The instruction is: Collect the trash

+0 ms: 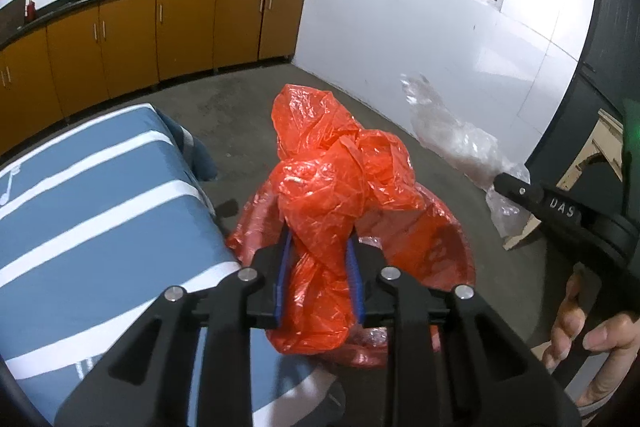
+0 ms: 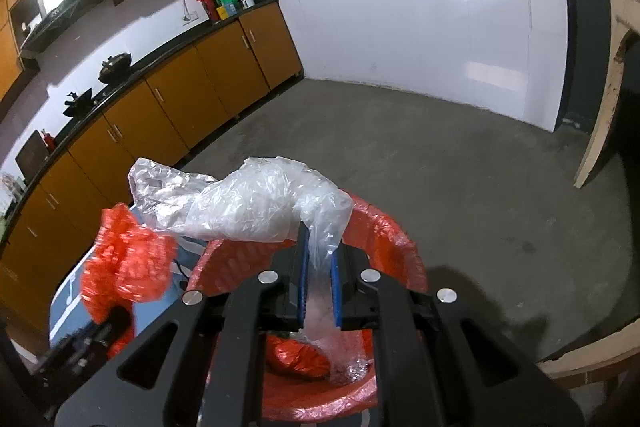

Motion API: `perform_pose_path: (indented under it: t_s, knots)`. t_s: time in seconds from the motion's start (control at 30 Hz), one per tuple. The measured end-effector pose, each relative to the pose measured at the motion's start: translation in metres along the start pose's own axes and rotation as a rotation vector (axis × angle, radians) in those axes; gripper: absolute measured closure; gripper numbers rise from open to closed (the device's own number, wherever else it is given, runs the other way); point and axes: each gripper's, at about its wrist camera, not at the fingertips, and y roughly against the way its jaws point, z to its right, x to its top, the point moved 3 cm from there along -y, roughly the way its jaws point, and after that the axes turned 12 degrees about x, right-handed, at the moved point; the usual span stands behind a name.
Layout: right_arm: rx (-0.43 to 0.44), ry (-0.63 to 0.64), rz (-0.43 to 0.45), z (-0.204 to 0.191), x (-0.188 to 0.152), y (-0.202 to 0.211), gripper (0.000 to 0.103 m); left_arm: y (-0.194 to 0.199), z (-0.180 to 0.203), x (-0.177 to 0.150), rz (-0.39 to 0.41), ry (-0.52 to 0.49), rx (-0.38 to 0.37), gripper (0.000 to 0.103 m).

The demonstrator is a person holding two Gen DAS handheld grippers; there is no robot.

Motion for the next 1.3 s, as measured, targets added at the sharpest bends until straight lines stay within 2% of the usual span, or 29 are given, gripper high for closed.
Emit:
perform_pose_path:
  t_s: [0.03, 0.1, 0.17, 0.37, 0.43, 0.5, 0.53, 0.6, 0.63, 0.7, 0.77, 0.83, 0.97, 1.13, 1.3]
  knots:
    - [0.005, -0.003, -0.006, 0.002, 0.000, -0.001, 0.089, -0.003, 0.002, 0.000, -0.006, 0.000, -0.001, 0.076]
    - [0.012, -0.004, -0.014, 0.004, -0.001, -0.003, 0.078, -0.008, 0.003, -0.002, -0.021, -0.004, -0.002, 0.073]
    - [0.012, -0.003, -0.016, 0.006, -0.003, -0.003, 0.071, -0.014, 0.004, -0.006, -0.037, -0.011, -0.002, 0.069]
    - [-0.005, 0.007, -0.026, 0.010, -0.005, -0.002, 0.070, -0.022, 0.001, -0.016, -0.064, -0.010, 0.017, 0.064]
    - [-0.018, 0.030, -0.024, 0.008, -0.005, 0.000, 0.066, -0.020, -0.005, -0.018, -0.062, -0.002, 0.027, 0.062]
    - [-0.028, 0.064, -0.011, 0.003, -0.007, 0.006, 0.050, -0.016, -0.009, -0.019, -0.055, 0.006, 0.036, 0.059]
    - [-0.032, 0.084, -0.003, 0.000, -0.008, 0.010, 0.046, -0.011, -0.014, -0.020, -0.046, 0.014, 0.045, 0.056]
    - [-0.036, 0.141, 0.023, -0.008, -0.011, 0.019, 0.030, 0.001, -0.024, -0.020, -0.022, 0.030, 0.061, 0.050]
    - [-0.035, 0.158, 0.032, -0.010, -0.011, 0.022, 0.026, 0.005, -0.027, -0.019, -0.012, 0.035, 0.069, 0.046]
    - [-0.027, 0.208, 0.078, -0.020, -0.015, 0.035, 0.011, 0.020, -0.036, -0.018, 0.018, 0.050, 0.091, 0.037]
    - [-0.039, 0.281, 0.161, -0.031, -0.019, 0.051, 0.002, 0.040, -0.047, -0.021, 0.067, 0.066, 0.128, 0.024]
    - [-0.058, 0.360, 0.220, -0.042, -0.024, 0.064, 0.002, 0.059, -0.056, -0.023, 0.111, 0.077, 0.167, 0.014]
    - [-0.075, 0.436, 0.248, -0.061, -0.037, 0.082, 0.002, 0.100, -0.075, -0.031, 0.199, 0.094, 0.252, 0.004]
    - [-0.025, 0.438, 0.255, -0.075, -0.047, 0.100, 0.002, 0.146, -0.093, -0.046, 0.284, 0.103, 0.358, 0.004]
    - [0.041, 0.433, 0.244, -0.088, -0.061, 0.116, 0.002, 0.179, -0.108, -0.065, 0.311, 0.149, 0.421, 0.004]
